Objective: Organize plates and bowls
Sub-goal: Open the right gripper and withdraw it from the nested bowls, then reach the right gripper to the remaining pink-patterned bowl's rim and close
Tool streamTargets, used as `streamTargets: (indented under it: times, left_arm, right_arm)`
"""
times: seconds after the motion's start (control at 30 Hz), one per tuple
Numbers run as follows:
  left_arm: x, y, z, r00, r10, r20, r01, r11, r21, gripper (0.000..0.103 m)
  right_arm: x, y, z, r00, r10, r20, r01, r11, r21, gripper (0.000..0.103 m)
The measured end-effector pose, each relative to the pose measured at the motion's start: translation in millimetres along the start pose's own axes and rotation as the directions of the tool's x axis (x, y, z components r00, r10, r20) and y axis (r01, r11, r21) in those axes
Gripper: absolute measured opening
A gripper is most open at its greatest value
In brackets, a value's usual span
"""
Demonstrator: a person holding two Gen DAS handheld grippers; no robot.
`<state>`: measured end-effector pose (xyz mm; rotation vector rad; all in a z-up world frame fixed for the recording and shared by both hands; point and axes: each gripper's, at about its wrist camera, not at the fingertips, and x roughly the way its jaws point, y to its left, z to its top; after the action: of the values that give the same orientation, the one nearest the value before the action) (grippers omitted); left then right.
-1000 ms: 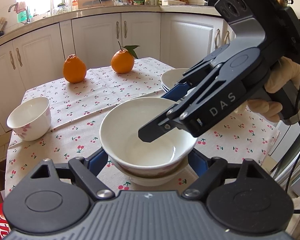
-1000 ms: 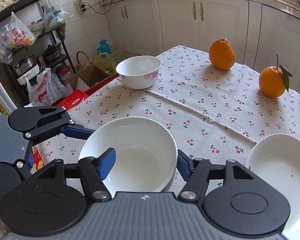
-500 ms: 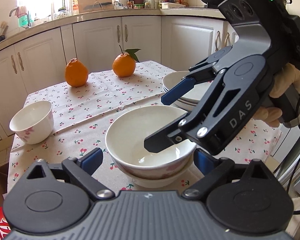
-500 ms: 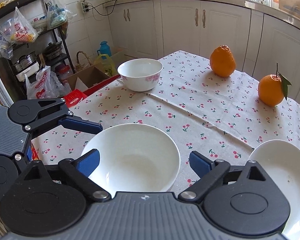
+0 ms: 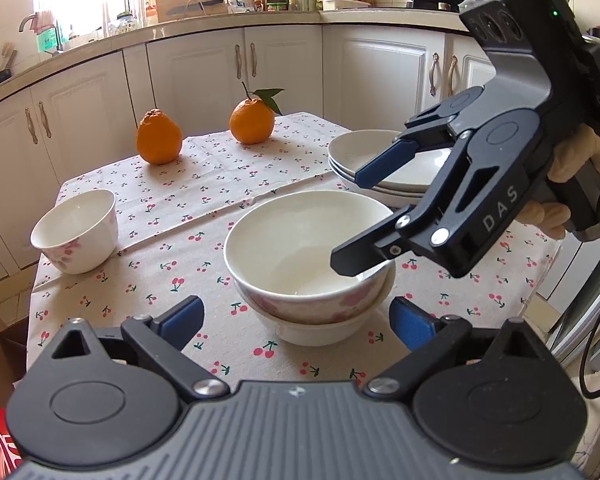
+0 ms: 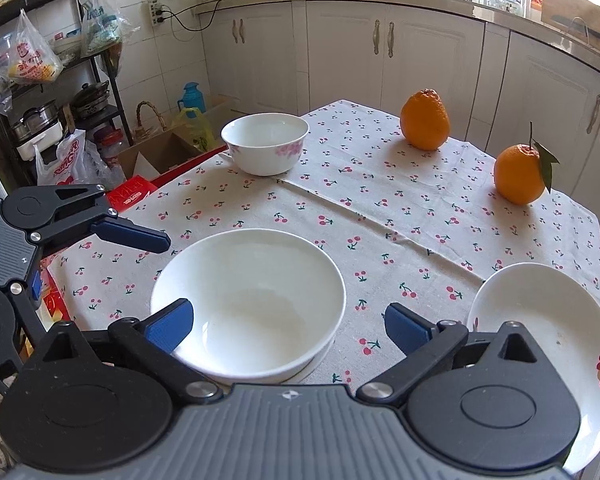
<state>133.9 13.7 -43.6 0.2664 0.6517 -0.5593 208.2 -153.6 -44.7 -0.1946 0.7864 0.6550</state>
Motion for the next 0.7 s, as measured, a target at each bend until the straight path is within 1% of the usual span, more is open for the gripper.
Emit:
streamTargets:
  times: [0.17,0.33,0.47,0.7]
  left_arm:
    - [-5.3,1.7,-1.8,1.0,0.007,0.012,-0.007,1.0,0.004,0.099]
    - [-11.1,7.9,-4.9,1.0,0.009,0.023,-0.009,1.0,-0.006,0.099]
    - [-15.1,18.1,-9.7,1.0,0.011,0.025,-0.011,1.0,-0.015,0.099]
    - [-19.6,47.2,-17.6,0.998,0.045,0.034,-0.044,0.998,-0.041,0.099]
  right_arm:
    - [-0.5,-5.7,-8.1,1.0,-0.002,0.01,0.002,0.998,0.062,0.103]
    - [3.9,-5.2,-12.0,1.0,-0.014,-0.004,0.015,0.996,0.092,0.103]
    - [1.4,-0.6,-5.6,0.999,-0.037,-0.006,0.037,0.997,0.073,0.103]
    - [3.7,12.7,29.2,0.998,-0.065,-0.007,0.064,0.998,-0.018,0.103]
